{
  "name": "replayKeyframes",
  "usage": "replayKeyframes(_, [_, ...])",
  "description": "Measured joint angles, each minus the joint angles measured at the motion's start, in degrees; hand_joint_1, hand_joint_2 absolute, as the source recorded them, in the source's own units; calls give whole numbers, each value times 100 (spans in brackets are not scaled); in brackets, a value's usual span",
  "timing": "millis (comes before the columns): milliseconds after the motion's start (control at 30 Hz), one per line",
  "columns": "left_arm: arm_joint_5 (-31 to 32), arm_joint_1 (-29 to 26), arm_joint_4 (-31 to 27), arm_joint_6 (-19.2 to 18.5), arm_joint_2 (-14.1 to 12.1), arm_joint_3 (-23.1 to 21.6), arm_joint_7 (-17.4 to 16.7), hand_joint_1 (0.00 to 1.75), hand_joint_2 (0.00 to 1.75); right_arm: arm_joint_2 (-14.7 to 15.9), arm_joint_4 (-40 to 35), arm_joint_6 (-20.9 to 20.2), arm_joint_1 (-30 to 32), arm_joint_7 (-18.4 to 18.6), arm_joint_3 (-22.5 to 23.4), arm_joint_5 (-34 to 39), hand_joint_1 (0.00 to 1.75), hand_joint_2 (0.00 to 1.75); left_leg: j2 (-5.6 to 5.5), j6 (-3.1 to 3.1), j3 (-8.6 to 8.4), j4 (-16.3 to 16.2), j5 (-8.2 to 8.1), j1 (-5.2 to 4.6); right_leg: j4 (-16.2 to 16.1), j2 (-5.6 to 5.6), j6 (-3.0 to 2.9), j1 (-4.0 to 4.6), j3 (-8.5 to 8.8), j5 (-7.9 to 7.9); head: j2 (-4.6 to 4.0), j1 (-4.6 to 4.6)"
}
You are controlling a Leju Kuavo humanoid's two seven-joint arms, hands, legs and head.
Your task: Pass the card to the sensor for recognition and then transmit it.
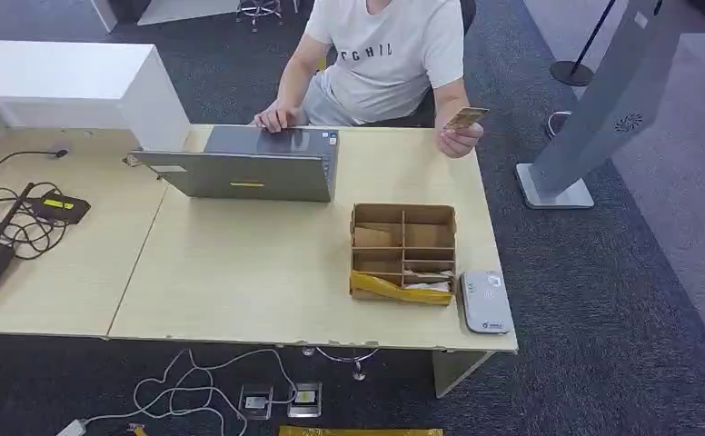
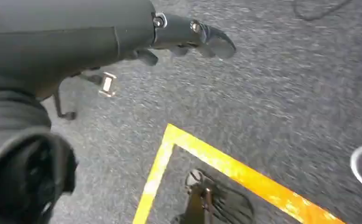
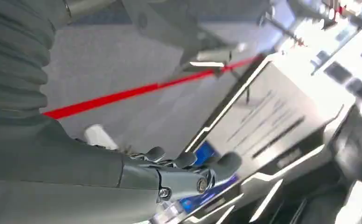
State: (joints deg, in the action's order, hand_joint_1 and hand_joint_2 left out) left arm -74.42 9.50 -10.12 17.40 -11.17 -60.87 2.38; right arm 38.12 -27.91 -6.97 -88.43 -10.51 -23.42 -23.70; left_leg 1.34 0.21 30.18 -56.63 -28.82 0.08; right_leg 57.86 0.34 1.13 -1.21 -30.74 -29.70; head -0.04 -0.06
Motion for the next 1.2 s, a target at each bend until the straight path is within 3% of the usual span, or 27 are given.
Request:
replayKeyframes(33, [0,33,-4,-2,9,-4,0,0,0,-77,-88,57,65,2,-240,106,0,175,-36,4,-62,-5,26,2,1,-41,5,3,-15,6,0,-11])
replayKeyframes(133, [0,4,-4,0,2,-35,0,0,0,-167,-318,162,108,-39,-920,433,0,175,-155,-10,1,-15,73,8,8,-155,0,9,-50,25,0,-9])
replayKeyframes(333, [26,-67,4,-26,-11,-92,-11,0,0,-331,-661,66,272,-149,-2060,227,0,175,-156,-10,14,-14,69,8,6,-157,-1,10,-52,23,0,-9])
replayKeyframes(567, [85,-79,4,-85,-13,-140,-155,0,0,-320,-1259,-155,534,209,-2977,-68,0,175,-146,-11,10,-22,70,7,6,-148,1,9,-55,30,0,-9])
replayKeyframes(833, [96,-82,4,-76,-11,-234,-195,0,0,-140,-1963,-363,797,474,-3474,-142,0,175,-144,-11,11,-23,70,8,6,-137,2,9,-57,31,0,-7])
replayKeyframes(1200, [98,-83,4,-59,-7,-278,-197,0,0,91,-2446,-557,1088,542,-3738,-249,0,175,-142,-11,13,-24,69,8,6,-136,2,9,-60,32,0,-7])
